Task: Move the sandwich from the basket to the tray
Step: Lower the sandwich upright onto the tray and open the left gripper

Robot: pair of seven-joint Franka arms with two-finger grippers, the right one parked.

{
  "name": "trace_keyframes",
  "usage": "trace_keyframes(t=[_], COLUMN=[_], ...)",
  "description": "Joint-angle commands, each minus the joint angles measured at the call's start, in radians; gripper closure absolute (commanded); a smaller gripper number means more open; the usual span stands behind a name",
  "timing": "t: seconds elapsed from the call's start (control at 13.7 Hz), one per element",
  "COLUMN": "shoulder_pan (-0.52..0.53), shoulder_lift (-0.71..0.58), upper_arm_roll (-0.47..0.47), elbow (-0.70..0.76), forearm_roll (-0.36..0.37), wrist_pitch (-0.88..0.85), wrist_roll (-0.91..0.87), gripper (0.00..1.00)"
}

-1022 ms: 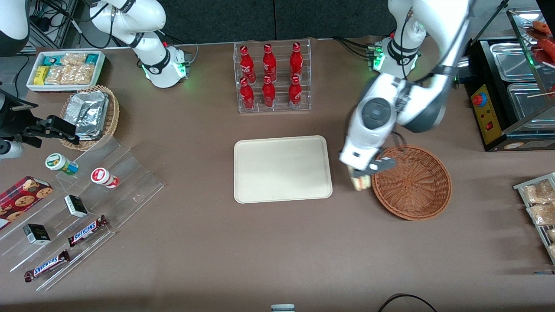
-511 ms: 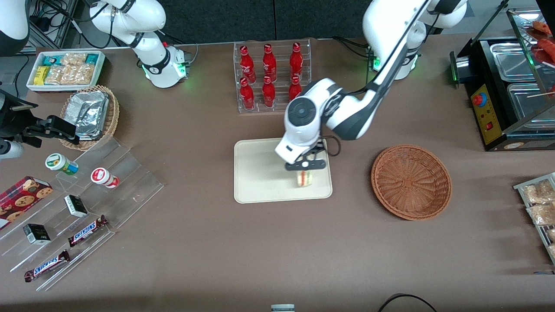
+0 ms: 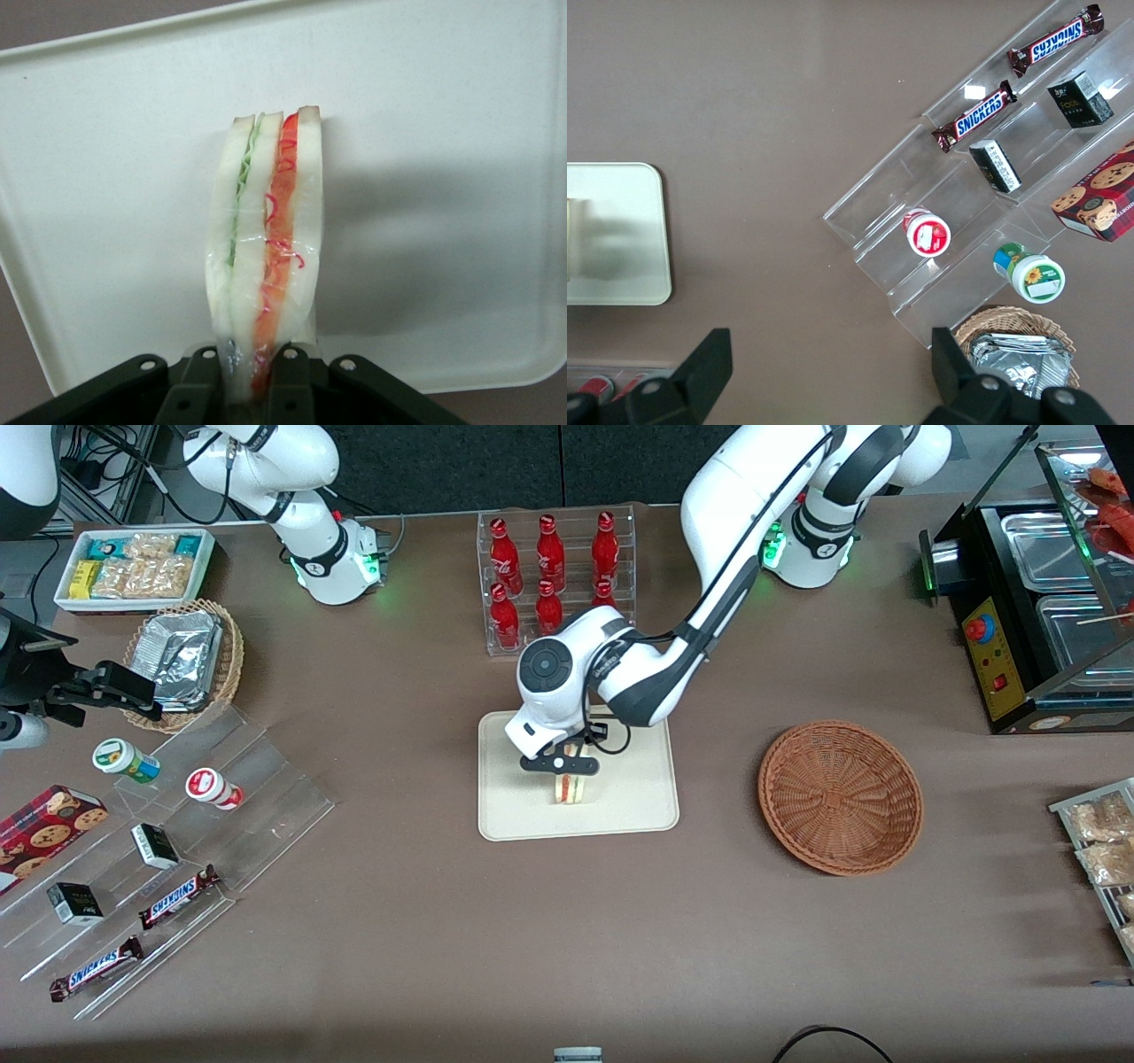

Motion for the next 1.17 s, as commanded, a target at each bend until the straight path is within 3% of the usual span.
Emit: trace_keyframes(t=[0.0,0.44,1.09], shoulder_pan=[-0.015,-0.004,-0.007], shoulder_lift=[0.02,0.017,0.026], upper_arm_roll=[0.019,0.022,0.047], elbow=[0.042,0.042,0.044], forearm_roll=[0.017,0.014,0.012], wrist_pitch=[-0.031,-0.038,-0.033], wrist_roll=[-0.006,-0.016,-0.167], gripper=[1.0,1.0,1.0])
